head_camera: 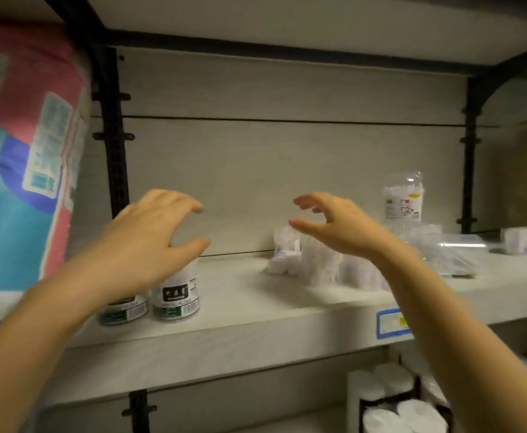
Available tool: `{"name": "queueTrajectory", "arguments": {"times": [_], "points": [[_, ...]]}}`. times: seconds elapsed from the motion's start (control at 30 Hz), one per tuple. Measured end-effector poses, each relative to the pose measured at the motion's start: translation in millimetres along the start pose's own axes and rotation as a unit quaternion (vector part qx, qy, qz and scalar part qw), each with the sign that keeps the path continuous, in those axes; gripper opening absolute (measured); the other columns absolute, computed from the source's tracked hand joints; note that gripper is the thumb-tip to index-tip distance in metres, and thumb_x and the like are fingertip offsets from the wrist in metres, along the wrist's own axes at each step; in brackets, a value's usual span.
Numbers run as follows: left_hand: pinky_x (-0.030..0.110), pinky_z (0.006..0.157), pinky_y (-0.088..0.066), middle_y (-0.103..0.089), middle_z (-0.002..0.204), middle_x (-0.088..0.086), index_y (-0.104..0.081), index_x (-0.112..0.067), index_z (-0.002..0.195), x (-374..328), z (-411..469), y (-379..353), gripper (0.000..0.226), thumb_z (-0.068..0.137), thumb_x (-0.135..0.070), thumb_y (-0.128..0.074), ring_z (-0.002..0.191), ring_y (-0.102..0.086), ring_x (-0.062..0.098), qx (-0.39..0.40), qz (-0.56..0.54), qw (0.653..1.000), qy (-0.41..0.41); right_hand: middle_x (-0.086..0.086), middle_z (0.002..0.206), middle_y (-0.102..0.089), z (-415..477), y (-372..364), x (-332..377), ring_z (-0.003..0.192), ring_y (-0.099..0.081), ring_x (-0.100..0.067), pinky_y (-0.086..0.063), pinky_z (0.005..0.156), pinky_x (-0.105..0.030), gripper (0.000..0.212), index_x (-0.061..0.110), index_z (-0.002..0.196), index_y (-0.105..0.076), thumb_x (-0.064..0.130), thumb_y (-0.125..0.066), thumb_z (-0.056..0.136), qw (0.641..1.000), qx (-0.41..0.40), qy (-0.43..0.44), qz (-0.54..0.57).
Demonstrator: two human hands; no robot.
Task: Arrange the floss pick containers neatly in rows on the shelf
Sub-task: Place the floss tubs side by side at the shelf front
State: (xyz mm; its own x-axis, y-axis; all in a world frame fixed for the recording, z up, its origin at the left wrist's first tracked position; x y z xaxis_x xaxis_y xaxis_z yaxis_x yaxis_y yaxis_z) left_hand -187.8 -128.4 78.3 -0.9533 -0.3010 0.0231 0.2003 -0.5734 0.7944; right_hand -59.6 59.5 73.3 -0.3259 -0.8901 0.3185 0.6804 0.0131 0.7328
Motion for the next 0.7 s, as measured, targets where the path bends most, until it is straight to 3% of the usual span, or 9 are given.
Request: {"name": "queueTrajectory", "arguments": {"times": [0.07,0.13,0.2,0.27,0.37,0.43,0.57,0.7], "points": [[0.028,0.095,-0.037,-0.044,0.134,-0.013,-0.046,-0.029,0.127,-26.1,9.9,-5.4,0.055,0.08,-0.058,-0.042,0.122,-0.034,0.004,-0.032,-0.06,0.997,-0.025,-0.002,0.132,-0.055,-0.2,18.3,-33.1,0.118,-0.052,-0.019,-0.042,0.099,-0.034,0.048,0.019,0.13,-0.05,0.041,-0.056,0.087,0.999,-0.009,-0.034,-0.041],[0.018,0.084,-0.028,-0.046,0.128,-0.016,-0.048,-0.028,0.125,-50.4,24.7,-21.9,0.045,0.085,-0.048,-0.05,0.112,-0.037,0.002,-0.031,-0.084,0.995,-0.032,-0.003,0.131,-0.055,-6.6,28.2,-62.6,0.116,-0.053,-0.02,-0.043,0.098,-0.035,0.05,0.018,0.13,-0.049,0.041,-0.058,0.087,0.996,0.011,-0.068,-0.057],[0.014,0.081,-0.025,-0.048,0.126,-0.014,-0.047,-0.025,0.127,-70.5,40.6,-41.0,0.049,0.084,-0.047,-0.056,0.111,-0.041,0.004,-0.022,-0.116,0.993,-0.028,-0.003,0.13,-0.055,-16.1,32.1,-86.2,0.114,-0.054,-0.021,-0.044,0.097,-0.035,0.055,0.018,0.132,-0.047,0.044,-0.059,0.085,0.992,0.046,-0.093,-0.077],[0.017,0.088,-0.032,-0.048,0.134,-0.006,-0.044,-0.021,0.131,-88.8,58.9,-64.0,0.058,0.081,-0.045,-0.062,0.119,-0.045,0.009,-0.004,-0.151,0.988,-0.01,0.001,0.127,-0.057,-24.7,33.3,-103.9,0.11,-0.056,-0.019,-0.046,0.096,-0.037,0.062,0.022,0.131,-0.045,0.054,-0.058,0.08,0.987,0.077,-0.103,-0.098],[0.027,0.103,-0.036,-0.04,0.145,0.001,-0.033,-0.017,0.14,-107.6,83.8,-100.6,0.078,0.076,-0.046,-0.068,0.129,-0.041,0.016,0.056,-0.196,0.978,0.043,0.007,0.113,-0.062,-26.6,29.5,-112.3,0.101,-0.06,-0.016,-0.049,0.092,-0.038,0.072,0.027,0.128,-0.043,0.071,-0.051,0.071,0.984,0.098,-0.079,-0.125],[0.03,0.104,-0.036,-0.036,0.147,0.001,-0.028,-0.017,0.142,-114.4,95.8,-118.6,0.088,0.072,-0.047,-0.072,0.13,-0.041,0.018,0.085,-0.224,0.967,0.082,0.009,0.108,-0.062,-22.9,24.6,-113.2,0.099,-0.06,-0.016,-0.049,0.091,-0.038,0.074,0.029,0.128,-0.041,0.074,-0.05,0.069,0.983,0.128,-0.047,-0.122],[0.027,0.101,-0.035,-0.037,0.147,0.001,-0.025,-0.016,0.142,-112.7,105.9,-138.9,0.096,0.066,-0.043,-0.078,0.128,-0.043,0.017,0.092,-0.282,0.942,0.156,0.009,0.141,-0.042,-17.3,21.5,-113.0,0.119,-0.049,-0.014,-0.043,0.101,-0.035,0.065,0.032,0.137,-0.033,0.04,-0.065,0.081,0.964,0.241,0.058,-0.094],[0.029,0.101,-0.037,-0.037,0.146,-0.001,-0.026,-0.017,0.143,-112.7,103.9,-144.3,0.096,0.067,-0.048,-0.076,0.125,-0.043,0.016,0.108,-0.306,0.926,0.191,0.013,0.14,-0.043,-11.6,21.1,-109.2,0.12,-0.046,-0.006,-0.042,0.103,-0.031,0.054,0.035,0.13,-0.044,0.009,-0.06,0.085,0.952,0.255,0.154,-0.078]]}}
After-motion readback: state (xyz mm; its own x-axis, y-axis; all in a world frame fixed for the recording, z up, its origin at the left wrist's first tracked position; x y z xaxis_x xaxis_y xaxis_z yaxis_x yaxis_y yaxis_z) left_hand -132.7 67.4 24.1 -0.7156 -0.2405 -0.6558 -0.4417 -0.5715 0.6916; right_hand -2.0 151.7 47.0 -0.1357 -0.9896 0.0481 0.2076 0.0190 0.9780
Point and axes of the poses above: each hand's wrist, its own z-axis towards the middle knuckle, its own y-axis out of the back of the hand, x = y × z, the point moved 6 cm from there along z, towards the middle knuckle
